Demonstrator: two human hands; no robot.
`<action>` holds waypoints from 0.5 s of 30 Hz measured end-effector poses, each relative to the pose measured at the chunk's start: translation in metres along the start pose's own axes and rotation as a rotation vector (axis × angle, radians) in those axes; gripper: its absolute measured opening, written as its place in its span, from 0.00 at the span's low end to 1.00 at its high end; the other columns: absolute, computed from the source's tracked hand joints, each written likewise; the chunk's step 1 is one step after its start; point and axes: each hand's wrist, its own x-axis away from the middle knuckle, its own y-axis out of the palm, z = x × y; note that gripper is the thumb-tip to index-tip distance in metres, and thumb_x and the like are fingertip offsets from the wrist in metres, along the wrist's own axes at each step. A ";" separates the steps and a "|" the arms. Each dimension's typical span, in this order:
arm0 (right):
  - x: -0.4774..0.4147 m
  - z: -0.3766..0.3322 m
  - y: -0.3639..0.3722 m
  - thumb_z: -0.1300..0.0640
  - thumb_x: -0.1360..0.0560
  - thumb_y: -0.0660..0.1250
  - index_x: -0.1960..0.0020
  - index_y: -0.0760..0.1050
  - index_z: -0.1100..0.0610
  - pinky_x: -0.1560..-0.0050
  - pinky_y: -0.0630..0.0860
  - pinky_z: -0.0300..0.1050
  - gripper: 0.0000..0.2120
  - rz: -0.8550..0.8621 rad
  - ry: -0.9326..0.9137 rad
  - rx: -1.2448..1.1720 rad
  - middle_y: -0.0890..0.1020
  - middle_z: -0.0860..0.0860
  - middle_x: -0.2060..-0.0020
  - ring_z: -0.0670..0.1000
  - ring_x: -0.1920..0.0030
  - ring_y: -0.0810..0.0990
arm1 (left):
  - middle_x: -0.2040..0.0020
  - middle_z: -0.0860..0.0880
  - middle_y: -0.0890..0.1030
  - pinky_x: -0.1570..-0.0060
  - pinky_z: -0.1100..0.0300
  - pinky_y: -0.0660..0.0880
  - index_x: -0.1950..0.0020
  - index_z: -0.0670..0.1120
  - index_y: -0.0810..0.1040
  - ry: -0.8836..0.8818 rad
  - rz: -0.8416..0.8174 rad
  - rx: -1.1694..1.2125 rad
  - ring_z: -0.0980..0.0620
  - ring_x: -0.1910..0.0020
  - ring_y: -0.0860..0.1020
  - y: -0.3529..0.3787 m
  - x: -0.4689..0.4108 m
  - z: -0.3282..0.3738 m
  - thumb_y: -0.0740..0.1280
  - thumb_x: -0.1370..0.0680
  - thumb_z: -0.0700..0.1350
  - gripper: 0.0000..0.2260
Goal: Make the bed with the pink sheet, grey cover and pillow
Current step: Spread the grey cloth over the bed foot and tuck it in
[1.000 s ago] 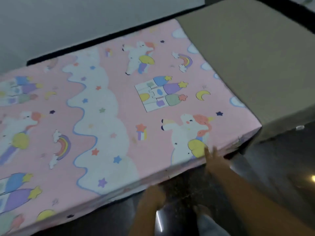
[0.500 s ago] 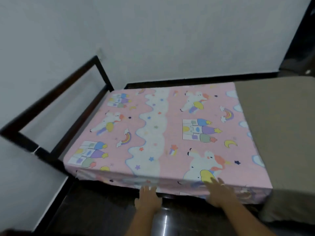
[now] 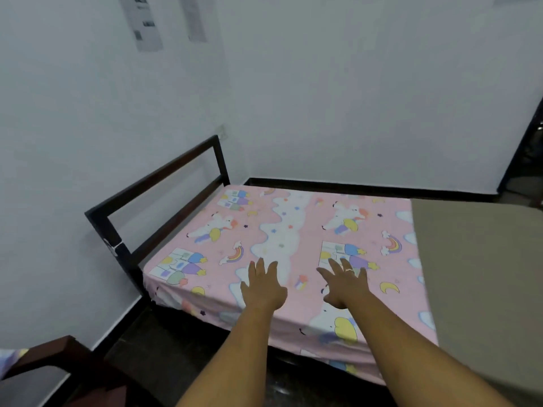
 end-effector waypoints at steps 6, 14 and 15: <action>0.005 -0.014 -0.029 0.54 0.20 0.58 0.23 0.37 0.43 0.28 0.44 0.65 0.36 0.121 -0.062 0.029 0.36 0.48 0.23 0.54 0.24 0.35 | 0.22 0.50 0.40 0.28 0.42 0.49 0.22 0.54 0.46 -0.066 0.125 0.033 0.48 0.24 0.38 -0.025 0.017 -0.007 0.58 0.20 0.48 0.30; 0.011 -0.077 -0.036 0.53 0.20 0.58 0.24 0.34 0.42 0.29 0.42 0.67 0.37 0.132 -0.261 0.077 0.36 0.48 0.23 0.54 0.24 0.35 | 0.22 0.49 0.40 0.27 0.43 0.53 0.22 0.55 0.44 -0.261 0.157 0.058 0.47 0.24 0.38 -0.035 0.060 -0.059 0.59 0.21 0.50 0.32; 0.014 -0.089 -0.037 0.52 0.20 0.57 0.24 0.33 0.43 0.29 0.42 0.67 0.37 0.118 -0.292 0.087 0.36 0.48 0.24 0.54 0.24 0.35 | 0.22 0.49 0.40 0.27 0.43 0.52 0.22 0.55 0.44 -0.297 0.162 0.068 0.47 0.24 0.39 -0.037 0.066 -0.069 0.58 0.21 0.49 0.32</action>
